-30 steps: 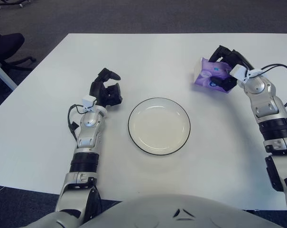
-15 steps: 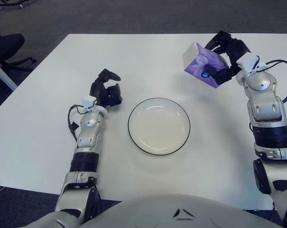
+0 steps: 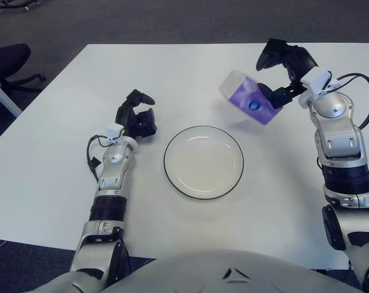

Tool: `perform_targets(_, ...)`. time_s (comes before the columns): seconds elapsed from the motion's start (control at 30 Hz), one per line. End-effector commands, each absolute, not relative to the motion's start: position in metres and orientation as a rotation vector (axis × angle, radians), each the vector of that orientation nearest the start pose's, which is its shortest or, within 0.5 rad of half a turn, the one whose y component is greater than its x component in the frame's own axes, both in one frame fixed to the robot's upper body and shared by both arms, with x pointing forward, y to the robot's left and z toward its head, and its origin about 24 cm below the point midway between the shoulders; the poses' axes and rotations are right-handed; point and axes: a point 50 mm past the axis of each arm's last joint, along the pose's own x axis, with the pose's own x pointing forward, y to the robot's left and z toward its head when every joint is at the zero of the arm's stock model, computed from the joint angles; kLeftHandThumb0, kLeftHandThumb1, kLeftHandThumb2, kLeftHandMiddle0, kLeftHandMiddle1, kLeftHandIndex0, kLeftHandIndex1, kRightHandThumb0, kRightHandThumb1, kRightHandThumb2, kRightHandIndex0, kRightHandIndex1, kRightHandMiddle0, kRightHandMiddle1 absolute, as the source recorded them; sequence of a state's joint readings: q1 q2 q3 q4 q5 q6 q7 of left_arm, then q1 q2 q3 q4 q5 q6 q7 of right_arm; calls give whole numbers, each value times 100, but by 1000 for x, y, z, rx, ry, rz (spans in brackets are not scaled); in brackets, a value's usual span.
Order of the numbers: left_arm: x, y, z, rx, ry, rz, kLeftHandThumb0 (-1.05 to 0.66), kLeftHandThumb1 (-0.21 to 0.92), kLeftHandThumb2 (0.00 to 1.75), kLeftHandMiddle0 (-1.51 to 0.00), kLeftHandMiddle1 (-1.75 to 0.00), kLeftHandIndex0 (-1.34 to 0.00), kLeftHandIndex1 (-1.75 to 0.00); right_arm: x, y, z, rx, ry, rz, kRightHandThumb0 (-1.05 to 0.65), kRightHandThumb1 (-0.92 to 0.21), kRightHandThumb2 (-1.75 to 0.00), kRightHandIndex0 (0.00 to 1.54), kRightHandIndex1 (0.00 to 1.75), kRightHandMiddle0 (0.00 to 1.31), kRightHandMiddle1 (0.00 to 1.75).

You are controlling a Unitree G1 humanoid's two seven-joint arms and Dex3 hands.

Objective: Put the tissue paper into the plate.

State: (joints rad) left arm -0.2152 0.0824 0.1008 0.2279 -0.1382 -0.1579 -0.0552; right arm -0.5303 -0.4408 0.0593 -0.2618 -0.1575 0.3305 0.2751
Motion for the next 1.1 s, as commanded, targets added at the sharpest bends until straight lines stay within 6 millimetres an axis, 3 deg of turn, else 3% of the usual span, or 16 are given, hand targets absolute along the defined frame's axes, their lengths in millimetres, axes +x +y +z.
perform_targets(0.0,251,172,-11,-114,116,64,-48,33,131,-132,-175,-61,-175,299,-140,227,-688,-441,322,0,0,-166,87,167,63,175)
perform_targets(0.57,253,170,-11,-111,104,61,-48,33,131,-132,-175,-61,-175,296,-107,213,-683,-526,582,0,8,-175,88,175,74,168)
perform_targets(1.07,252,167,-10,-94,98,63,-48,33,130,-132,-175,-60,-175,294,-95,210,-708,-616,677,0,9,-175,88,175,74,168)
